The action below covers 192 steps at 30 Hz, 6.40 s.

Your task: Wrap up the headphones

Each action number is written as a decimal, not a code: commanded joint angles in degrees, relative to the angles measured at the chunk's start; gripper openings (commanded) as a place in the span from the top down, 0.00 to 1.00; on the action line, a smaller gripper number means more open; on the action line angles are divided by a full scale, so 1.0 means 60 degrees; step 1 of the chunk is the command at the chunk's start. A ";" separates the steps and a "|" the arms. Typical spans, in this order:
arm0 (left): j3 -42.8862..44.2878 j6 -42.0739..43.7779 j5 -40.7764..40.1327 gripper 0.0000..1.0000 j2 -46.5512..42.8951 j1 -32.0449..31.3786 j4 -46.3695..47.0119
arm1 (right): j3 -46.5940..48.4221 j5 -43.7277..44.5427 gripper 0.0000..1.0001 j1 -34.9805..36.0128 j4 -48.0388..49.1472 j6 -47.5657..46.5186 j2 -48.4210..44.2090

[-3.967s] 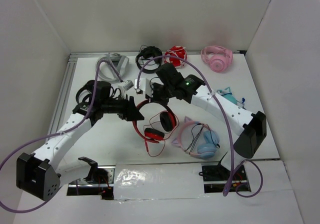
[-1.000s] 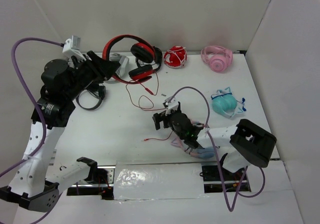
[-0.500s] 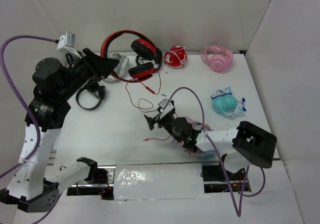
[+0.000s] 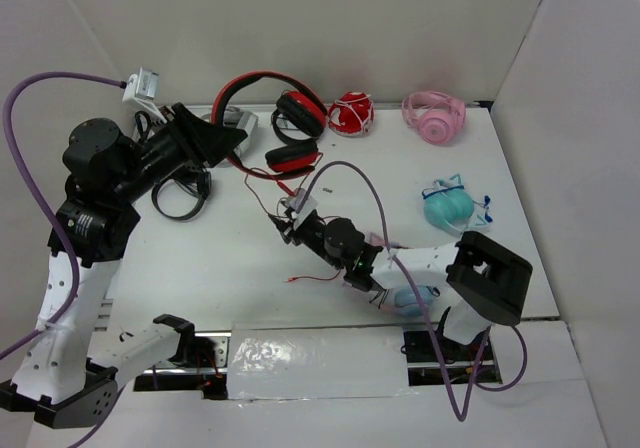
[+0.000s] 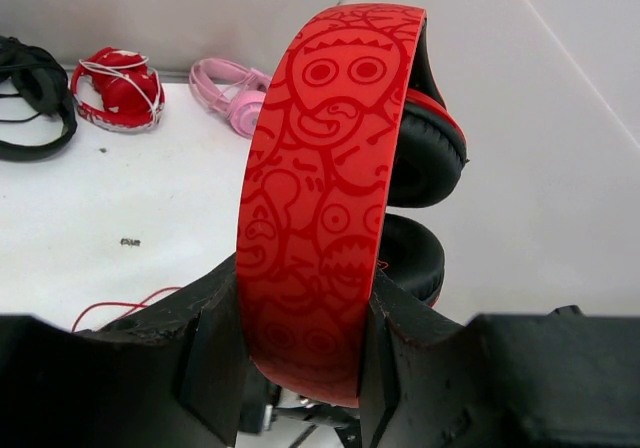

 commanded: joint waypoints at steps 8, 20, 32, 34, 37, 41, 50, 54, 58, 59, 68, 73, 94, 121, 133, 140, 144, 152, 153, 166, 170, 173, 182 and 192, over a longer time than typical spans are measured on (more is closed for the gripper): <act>0.0000 -0.0665 -0.0677 1.00 -0.0438 0.0024 0.0887 | -0.0367 -0.1525 1.00 -0.0839 -0.0351 0.2712 0.0453; -0.0134 -0.0973 -0.2231 1.00 -0.0424 0.0053 0.0844 | -0.2523 -0.2875 1.00 -0.3945 -0.0173 0.6409 -0.0279; -0.0706 -0.1544 -0.5148 1.00 -0.0937 0.0068 0.0610 | -0.2657 -0.0782 1.00 -0.4371 -0.2676 0.6439 -0.0895; -0.0793 -0.1603 -0.4785 1.00 -0.0981 0.0068 0.0741 | -0.2393 -0.0985 1.00 -0.4372 -0.3000 0.6440 -0.0546; -0.0896 -0.1617 -0.4228 1.00 -0.1039 0.0068 0.1019 | -0.1240 -0.0608 1.00 -0.3890 -0.3423 0.6308 0.0158; -0.0589 -0.1574 -0.3742 1.00 -0.1025 0.0068 0.0873 | 0.0258 -0.0093 1.00 -0.3727 -0.5062 0.6454 0.1490; -0.0646 -0.1705 -0.3623 1.00 -0.1376 0.0083 0.0976 | 0.0845 0.0274 1.00 -0.3874 -0.5839 0.5927 0.1201; -0.0925 -0.1676 -0.4702 1.00 -0.1289 0.0083 0.1108 | -0.0321 -0.0019 1.00 -0.3480 -0.5316 0.5547 0.0222; -0.1057 -0.2158 -0.6581 1.00 -0.0543 0.0083 0.0625 | -0.1131 0.1149 1.00 -0.1786 -0.6145 0.5079 -0.1301; -0.1173 -0.2261 -0.6815 1.00 -0.0193 0.0083 0.0581 | -0.1146 0.1936 1.00 -0.1431 -0.6542 0.4991 -0.1812; -0.1599 -0.3169 -0.7667 1.00 0.1274 0.0112 -0.0078 | 0.0871 0.5412 1.00 0.2537 -0.9841 0.3717 -0.3384; -0.2008 -0.3522 -0.7989 1.00 0.1787 0.0097 -0.0576 | 0.1958 0.6060 1.00 0.3479 -1.0106 0.2179 -0.3823; -0.5568 0.4256 0.1192 1.00 -0.0248 -0.0078 0.3994 | 0.3950 -0.0662 1.00 -0.0284 -0.8875 -0.3462 -0.5893; -0.5174 0.1610 -0.2297 1.00 0.0762 -0.0928 0.2578 | 0.5625 -0.2683 1.00 0.0154 -0.9110 -0.3403 -0.3663; -0.5290 -0.1202 -0.2407 1.00 0.0865 -0.1001 0.2340 | 0.5852 -0.1907 1.00 0.0828 -0.8082 -0.3419 -0.2873; -0.4355 -0.3650 -0.5453 1.00 0.2222 -0.1016 -0.0162 | 0.5096 -0.2334 1.00 0.1838 -0.8245 -0.3946 -0.3734; -0.4192 -0.4034 -0.5236 1.00 0.2607 -0.1016 -0.0328 | 0.5255 -0.2378 1.00 0.2029 -0.8523 -0.3917 -0.3809; -0.3957 -0.5439 -0.5704 1.00 0.2287 -0.1001 -0.1602 | 0.5081 -0.0626 1.00 0.2235 -0.8451 -0.3946 -0.3239; -0.4103 -0.5528 -0.5878 1.00 0.1909 -0.1001 -0.1617 | 0.4949 -0.0257 1.00 0.2249 -0.8363 -0.3786 -0.3151; -0.5760 -0.3285 -0.6772 1.00 -0.1201 -0.1016 0.2382 | 0.1169 0.1070 1.00 0.1326 -0.7761 0.1136 -0.4176; -0.5321 -0.4164 -0.7357 1.00 -0.0850 -0.1016 0.1595 | 0.1065 0.0581 1.00 0.1604 -0.7308 0.1167 -0.3942; -0.4838 -0.4737 -0.7579 1.00 -0.0367 -0.1030 0.1051 | 0.1474 0.0786 1.00 0.1868 -0.7468 0.0860 -0.3854; -0.6182 -0.1620 -0.5561 1.00 -0.0583 -0.1104 0.3843 | 0.3232 0.1633 1.00 0.2132 -0.8274 -0.0707 -0.3458; -0.6682 0.1792 -0.1387 1.00 -0.1742 -0.1104 0.5077 | 0.5123 0.0363 0.97 -0.0313 -0.8802 -0.1835 -0.3107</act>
